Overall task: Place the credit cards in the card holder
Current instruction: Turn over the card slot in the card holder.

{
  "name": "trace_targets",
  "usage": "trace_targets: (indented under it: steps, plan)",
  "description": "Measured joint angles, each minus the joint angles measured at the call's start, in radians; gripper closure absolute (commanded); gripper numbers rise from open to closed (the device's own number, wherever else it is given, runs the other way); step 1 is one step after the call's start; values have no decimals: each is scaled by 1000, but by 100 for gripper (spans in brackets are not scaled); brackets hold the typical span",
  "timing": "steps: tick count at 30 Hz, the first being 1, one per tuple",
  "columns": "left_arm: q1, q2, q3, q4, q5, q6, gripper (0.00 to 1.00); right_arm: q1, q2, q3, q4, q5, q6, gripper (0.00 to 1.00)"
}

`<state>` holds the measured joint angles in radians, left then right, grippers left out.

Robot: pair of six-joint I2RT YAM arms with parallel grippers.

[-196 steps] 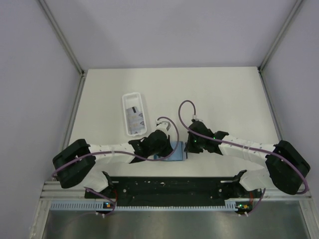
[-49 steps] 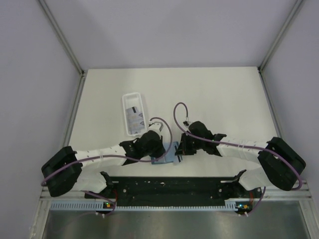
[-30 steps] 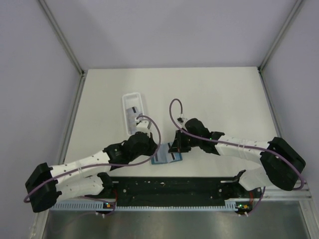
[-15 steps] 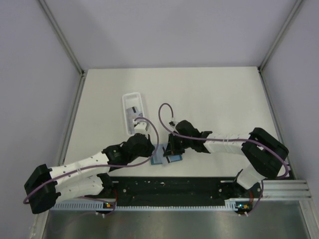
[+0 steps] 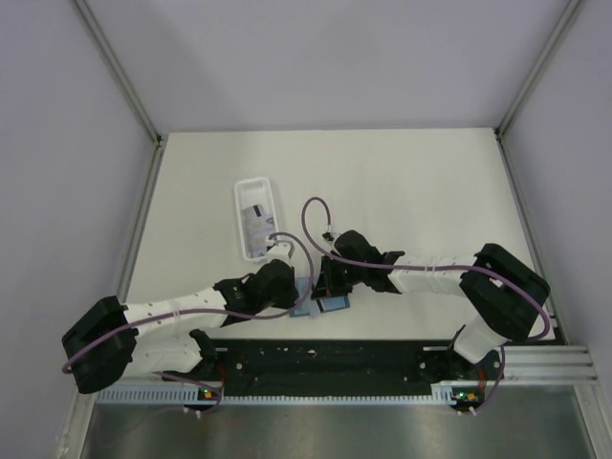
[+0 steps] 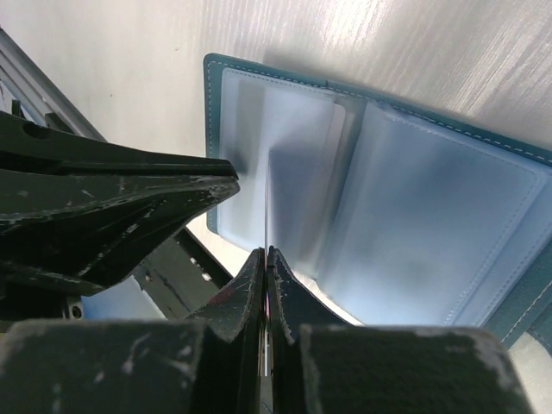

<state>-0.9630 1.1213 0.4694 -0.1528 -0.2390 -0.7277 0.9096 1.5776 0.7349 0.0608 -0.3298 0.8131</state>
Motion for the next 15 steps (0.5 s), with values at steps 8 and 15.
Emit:
trace_targets:
  steps: [8, 15]
  plan:
    - [0, 75, -6, 55, 15, -6, 100, 0, 0, 0, -2, 3, -1, 100]
    - [0, 85, -23, 80, 14, -26, 100, 0, -46, 0, -54, 69, -18, 100]
